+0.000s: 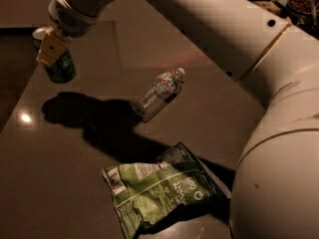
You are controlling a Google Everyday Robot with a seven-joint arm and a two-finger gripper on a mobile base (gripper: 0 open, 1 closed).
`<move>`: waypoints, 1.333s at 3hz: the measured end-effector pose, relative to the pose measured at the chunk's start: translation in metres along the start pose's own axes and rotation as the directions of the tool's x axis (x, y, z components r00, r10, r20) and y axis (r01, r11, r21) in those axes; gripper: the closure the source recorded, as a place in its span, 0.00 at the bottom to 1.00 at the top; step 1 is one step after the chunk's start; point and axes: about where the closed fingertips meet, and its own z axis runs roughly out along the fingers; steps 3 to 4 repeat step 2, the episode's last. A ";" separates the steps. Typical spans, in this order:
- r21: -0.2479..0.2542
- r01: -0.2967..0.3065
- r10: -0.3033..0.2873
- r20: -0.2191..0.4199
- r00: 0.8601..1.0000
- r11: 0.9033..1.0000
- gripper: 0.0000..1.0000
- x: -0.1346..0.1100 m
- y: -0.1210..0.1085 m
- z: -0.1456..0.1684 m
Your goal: Pick green can
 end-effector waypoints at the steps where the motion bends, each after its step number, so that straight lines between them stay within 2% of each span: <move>1: -0.041 0.042 -0.041 0.024 0.999 0.998 1.00 -0.017 0.012 -0.012; 4: -0.044 0.044 -0.043 0.025 0.999 0.998 1.00 -0.019 0.013 -0.013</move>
Offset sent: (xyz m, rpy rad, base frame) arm -0.0123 0.0061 0.0184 0.0172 -0.0011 0.0564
